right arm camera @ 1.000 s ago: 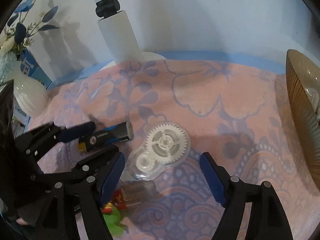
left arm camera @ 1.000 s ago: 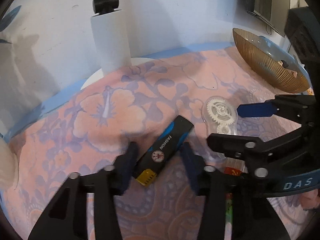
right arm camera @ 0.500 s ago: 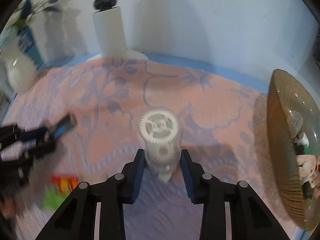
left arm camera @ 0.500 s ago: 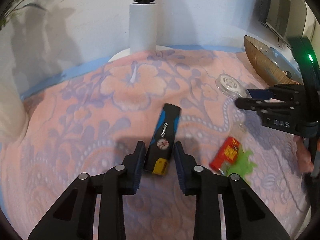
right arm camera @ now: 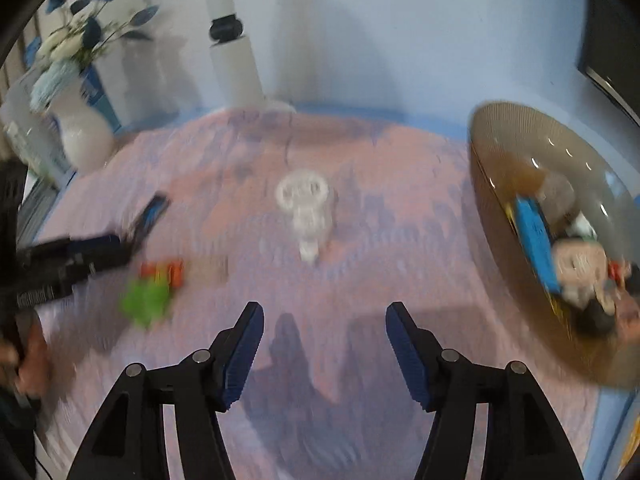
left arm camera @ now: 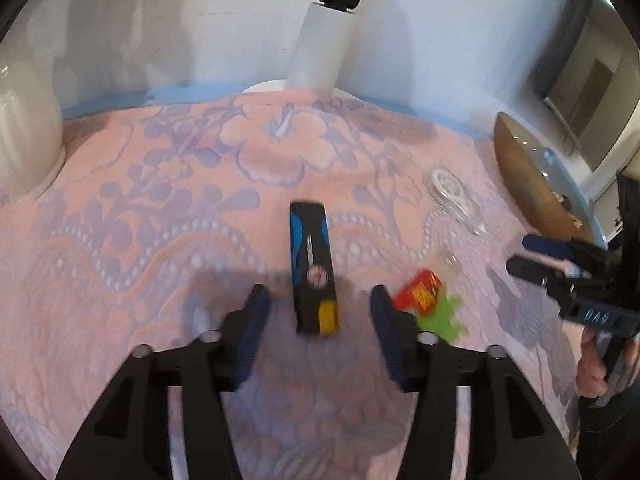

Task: Organize rigid objects
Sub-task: 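Grasp the black USB stick with the left tool while the right tool grasps the clear tape roll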

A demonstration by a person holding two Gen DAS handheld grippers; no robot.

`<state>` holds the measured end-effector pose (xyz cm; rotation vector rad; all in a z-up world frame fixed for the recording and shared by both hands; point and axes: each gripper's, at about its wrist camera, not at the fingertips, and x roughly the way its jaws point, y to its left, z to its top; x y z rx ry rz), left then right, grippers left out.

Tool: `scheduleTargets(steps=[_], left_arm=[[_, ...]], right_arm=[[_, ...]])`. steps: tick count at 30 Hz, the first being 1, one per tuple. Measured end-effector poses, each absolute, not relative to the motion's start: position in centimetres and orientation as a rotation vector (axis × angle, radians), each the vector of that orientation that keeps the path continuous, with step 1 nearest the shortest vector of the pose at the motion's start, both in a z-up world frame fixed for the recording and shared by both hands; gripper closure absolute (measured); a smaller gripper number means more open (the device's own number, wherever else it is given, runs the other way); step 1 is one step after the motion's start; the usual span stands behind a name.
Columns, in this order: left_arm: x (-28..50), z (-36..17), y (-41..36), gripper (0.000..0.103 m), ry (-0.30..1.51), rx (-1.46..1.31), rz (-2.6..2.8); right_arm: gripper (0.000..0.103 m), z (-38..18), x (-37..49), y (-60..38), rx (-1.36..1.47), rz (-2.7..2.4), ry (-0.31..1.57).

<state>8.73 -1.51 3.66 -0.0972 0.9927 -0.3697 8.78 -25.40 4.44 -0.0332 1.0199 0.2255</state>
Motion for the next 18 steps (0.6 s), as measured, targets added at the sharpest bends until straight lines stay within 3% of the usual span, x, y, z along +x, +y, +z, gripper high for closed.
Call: scheduleTargets(steps=[2,6,7,10,18], left_arm=[[9.4,3.6,-2.6,0.045,0.971,-0.037,-0.35],[10.0,3.1,-4.1,0.049,0.932,0.076,-0.307],[9.9,3.1,-4.2,0.059,0.925,0.089,-0.302],[9.8,3.2,-4.1,0.083,0.908,0.076,-0.319],[8.2,3.6,-2.2,0.084,0.934,0.004,-0.322]], right_arm=[[0.041,4.7,11.2,-24.5,0.0,0.226,1.024],[0.044,3.2,15.0,-22.7,-0.044,0.191,1.026],[0.051,2.9,15.3,-22.5,-0.053,0.191,1.026],[0.056,2.3,15.6,-21.4,-0.082,0.186,0.967],[0.056,2.8,11.2,-22.1,-0.103,0.222,0.946]])
